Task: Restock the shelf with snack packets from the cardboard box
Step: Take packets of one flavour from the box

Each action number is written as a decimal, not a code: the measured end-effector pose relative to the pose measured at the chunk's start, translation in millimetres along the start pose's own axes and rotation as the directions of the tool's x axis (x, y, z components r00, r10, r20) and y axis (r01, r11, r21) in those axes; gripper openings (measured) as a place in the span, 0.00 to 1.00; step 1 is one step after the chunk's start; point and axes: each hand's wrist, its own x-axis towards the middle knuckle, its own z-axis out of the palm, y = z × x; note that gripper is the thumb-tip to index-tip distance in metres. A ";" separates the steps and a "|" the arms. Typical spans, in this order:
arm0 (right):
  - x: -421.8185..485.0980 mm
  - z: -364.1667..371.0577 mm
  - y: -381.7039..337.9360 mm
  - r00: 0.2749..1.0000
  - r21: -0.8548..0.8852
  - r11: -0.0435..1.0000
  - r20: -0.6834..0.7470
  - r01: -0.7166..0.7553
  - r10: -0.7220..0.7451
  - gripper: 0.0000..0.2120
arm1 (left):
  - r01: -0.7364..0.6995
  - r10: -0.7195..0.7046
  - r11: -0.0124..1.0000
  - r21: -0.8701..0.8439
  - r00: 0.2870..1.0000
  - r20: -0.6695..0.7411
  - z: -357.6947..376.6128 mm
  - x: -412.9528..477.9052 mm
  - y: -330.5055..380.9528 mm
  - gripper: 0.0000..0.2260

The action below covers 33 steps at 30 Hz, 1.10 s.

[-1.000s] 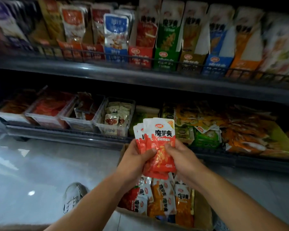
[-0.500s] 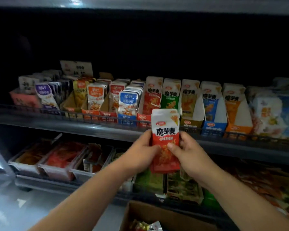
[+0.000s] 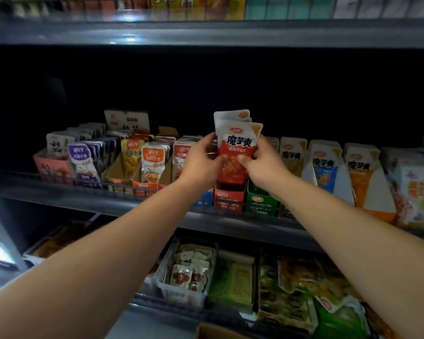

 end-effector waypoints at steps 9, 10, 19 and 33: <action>0.4 1.3 15.8 0.994 -0.201 0.979 0.096 -0.024 0.044 0.23 | 0.007 -0.015 0.997 0.077 0.994 0.105 12.0 -13.5 -27.0 0.27; 0.8 0.9 16.8 0.994 -0.216 0.976 0.101 -0.019 0.042 0.22 | -0.010 -0.006 0.992 0.128 0.993 0.121 13.4 -14.6 -26.5 0.29; -3.4 -4.4 18.4 0.993 -0.293 0.953 0.107 0.078 -0.048 0.24 | 0.054 -0.094 0.966 0.253 0.984 0.148 27.4 -16.2 -25.4 0.40; 7.4 -5.6 33.7 0.983 -0.319 0.940 0.174 0.120 -0.066 0.27 | -0.135 0.148 0.810 0.570 0.989 0.024 22.7 -19.7 -35.0 0.20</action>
